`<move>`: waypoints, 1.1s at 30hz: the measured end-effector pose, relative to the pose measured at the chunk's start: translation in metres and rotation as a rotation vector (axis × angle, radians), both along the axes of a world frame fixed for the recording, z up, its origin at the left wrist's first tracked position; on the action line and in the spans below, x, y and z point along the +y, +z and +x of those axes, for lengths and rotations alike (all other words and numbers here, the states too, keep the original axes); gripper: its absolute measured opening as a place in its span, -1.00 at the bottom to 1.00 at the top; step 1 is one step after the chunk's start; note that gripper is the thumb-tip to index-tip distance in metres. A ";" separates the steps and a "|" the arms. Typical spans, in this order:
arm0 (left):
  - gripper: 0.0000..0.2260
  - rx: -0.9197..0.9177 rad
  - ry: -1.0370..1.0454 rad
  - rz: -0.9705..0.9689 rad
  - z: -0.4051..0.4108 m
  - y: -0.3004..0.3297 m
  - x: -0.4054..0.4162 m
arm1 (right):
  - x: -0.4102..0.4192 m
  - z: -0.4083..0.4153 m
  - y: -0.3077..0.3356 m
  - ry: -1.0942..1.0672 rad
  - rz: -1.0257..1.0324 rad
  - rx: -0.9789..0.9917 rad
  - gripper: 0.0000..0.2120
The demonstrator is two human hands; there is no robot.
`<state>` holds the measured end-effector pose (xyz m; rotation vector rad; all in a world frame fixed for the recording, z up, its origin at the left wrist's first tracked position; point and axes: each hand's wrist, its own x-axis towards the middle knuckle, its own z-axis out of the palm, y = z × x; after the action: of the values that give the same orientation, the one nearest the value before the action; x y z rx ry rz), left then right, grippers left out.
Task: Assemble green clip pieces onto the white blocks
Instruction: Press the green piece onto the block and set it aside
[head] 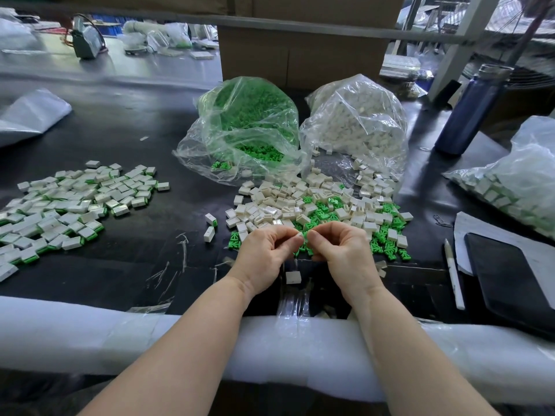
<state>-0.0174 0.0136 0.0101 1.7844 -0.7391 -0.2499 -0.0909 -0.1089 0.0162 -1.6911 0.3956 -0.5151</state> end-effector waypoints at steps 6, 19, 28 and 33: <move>-0.90 -0.045 0.008 0.070 -0.001 -0.002 0.000 | 0.001 -0.001 0.002 0.022 -0.054 0.045 -0.84; -0.90 -0.061 0.006 0.132 -0.001 -0.002 0.000 | 0.001 -0.003 0.003 0.044 -0.061 0.086 -0.80; -0.88 -0.153 -0.029 0.150 -0.001 -0.003 0.000 | 0.000 -0.002 0.000 0.081 -0.075 0.096 -0.84; -0.90 -0.053 0.017 0.004 -0.003 -0.001 -0.003 | 0.000 0.002 0.000 0.018 0.158 -0.015 -0.88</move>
<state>-0.0199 0.0104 0.0091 1.8064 -0.7613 -0.1934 -0.0891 -0.1088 0.0163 -1.5364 0.4000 -0.4707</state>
